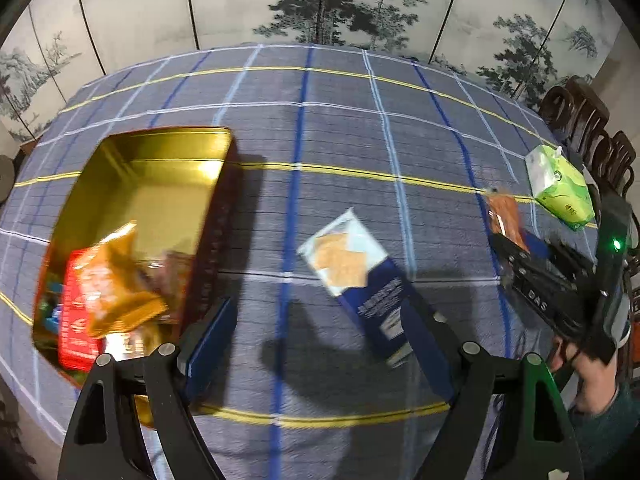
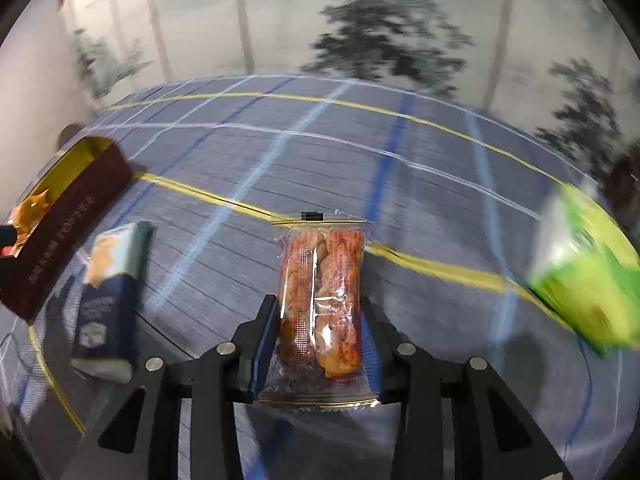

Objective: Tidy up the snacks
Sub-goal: 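Close the left tool on the blue soda-cracker pack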

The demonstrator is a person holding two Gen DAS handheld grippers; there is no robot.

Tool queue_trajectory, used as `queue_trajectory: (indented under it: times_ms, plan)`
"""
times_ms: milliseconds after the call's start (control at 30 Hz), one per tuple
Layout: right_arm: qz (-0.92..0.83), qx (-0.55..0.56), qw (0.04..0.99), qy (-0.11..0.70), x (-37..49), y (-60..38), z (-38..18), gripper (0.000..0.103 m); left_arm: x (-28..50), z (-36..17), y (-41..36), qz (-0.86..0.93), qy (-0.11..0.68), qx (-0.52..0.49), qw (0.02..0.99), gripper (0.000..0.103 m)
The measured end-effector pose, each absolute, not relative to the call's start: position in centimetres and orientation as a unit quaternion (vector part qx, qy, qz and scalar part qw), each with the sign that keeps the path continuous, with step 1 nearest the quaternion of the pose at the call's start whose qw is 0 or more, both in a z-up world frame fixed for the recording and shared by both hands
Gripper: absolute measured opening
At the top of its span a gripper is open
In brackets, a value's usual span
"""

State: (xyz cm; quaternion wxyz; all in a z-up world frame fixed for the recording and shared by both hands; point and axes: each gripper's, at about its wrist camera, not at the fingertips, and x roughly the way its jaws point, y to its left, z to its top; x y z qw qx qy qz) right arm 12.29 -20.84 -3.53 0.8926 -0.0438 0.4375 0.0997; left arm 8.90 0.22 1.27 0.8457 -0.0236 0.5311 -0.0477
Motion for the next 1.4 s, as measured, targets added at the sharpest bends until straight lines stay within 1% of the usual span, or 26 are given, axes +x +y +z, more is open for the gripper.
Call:
queue_trajectory:
  times_ms: [100,267,533,933,1133,1167,1400]
  plan:
    - [0.053,-0.018,0.899,0.435,11.4,-22.9,-3.6,0.039,9.6,0.5,-0.7,-0.044,0.536,-0.035,0.842,0.081]
    - [0.003,-0.006,0.901,0.433,10.1,-24.7,-3.7,0.039,10.6,-0.6,-1.7,-0.029,0.550,-0.054,0.833,0.081]
    - [-0.005,-0.003,0.903,0.430,9.9,-24.9,-3.8,0.039,11.8,-1.9,-2.2,-0.004,0.566,-0.080,0.820,0.081]
    - [-0.002,-0.002,0.903,0.430,9.7,-24.8,-3.8,0.041,13.2,-3.8,-4.1,-0.003,0.587,-0.060,0.808,0.081]
    - [-0.002,-0.002,0.903,0.430,9.7,-24.8,-3.8,0.041,12.9,-4.0,-3.6,-0.003,0.586,-0.032,0.810,0.068]
    - [-0.002,-0.002,0.903,0.430,9.7,-24.8,-3.8,0.041,12.8,-4.0,-3.6,-0.005,0.586,-0.025,0.810,0.065]
    - [-0.002,-0.002,0.903,0.430,9.8,-24.8,-3.9,0.041,12.1,-4.0,-2.9,-0.027,0.583,0.013,0.812,0.055]
